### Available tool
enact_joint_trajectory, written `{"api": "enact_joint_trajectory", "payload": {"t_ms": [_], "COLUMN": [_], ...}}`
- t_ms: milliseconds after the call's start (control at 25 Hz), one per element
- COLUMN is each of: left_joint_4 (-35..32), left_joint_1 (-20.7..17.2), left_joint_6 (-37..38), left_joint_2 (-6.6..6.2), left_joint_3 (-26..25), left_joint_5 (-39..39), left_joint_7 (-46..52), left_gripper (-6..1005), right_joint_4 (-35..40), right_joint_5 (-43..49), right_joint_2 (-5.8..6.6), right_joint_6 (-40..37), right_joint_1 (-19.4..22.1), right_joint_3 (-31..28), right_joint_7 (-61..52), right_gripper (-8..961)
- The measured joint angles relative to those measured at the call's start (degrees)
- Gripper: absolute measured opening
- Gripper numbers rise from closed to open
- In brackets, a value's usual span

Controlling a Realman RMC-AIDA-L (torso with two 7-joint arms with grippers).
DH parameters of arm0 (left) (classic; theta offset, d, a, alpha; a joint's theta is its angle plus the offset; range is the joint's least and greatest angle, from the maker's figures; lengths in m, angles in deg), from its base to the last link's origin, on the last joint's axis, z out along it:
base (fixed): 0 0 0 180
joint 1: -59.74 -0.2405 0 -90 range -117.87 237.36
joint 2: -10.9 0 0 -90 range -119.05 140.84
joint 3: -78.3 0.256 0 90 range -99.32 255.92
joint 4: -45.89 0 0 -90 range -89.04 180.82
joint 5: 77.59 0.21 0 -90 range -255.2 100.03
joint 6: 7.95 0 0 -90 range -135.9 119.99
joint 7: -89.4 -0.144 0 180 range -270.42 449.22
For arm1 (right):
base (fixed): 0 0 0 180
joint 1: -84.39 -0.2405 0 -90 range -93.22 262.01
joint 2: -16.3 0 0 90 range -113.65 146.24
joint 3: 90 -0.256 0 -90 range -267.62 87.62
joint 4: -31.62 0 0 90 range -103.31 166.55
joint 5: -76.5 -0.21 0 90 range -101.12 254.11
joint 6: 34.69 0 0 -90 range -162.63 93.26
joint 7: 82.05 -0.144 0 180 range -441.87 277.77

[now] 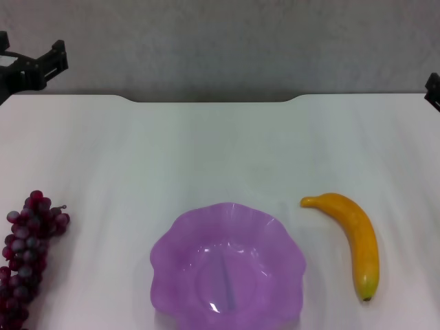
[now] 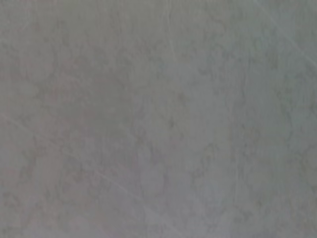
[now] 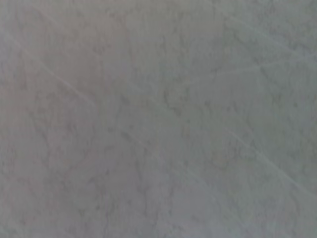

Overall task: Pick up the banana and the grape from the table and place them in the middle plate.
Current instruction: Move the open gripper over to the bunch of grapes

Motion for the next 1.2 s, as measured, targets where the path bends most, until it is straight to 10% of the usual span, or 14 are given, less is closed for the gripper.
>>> {"api": "enact_joint_trajectory", "payload": {"t_ms": [640, 1200], "left_joint_4": [1.00, 8.85], "left_joint_1": [0.00, 4.45], "left_joint_6": [-2.76, -32.48], "left_joint_2": [0.00, 0.20], "left_joint_3": [-0.54, -7.44], "left_joint_5": [0.00, 6.93], "left_joint_7": [-0.02, 4.61], "left_gripper": [882, 879], "right_joint_4": [0.37, 0.66], "right_joint_5": [0.00, 0.00], "right_joint_2": [0.08, 0.08], "right_joint_6": [0.02, 0.54], "right_joint_1": [0.23, 0.31], "right_joint_3": [0.09, 0.29], "right_joint_7": [0.00, 0.00], "right_gripper": [864, 863]}}
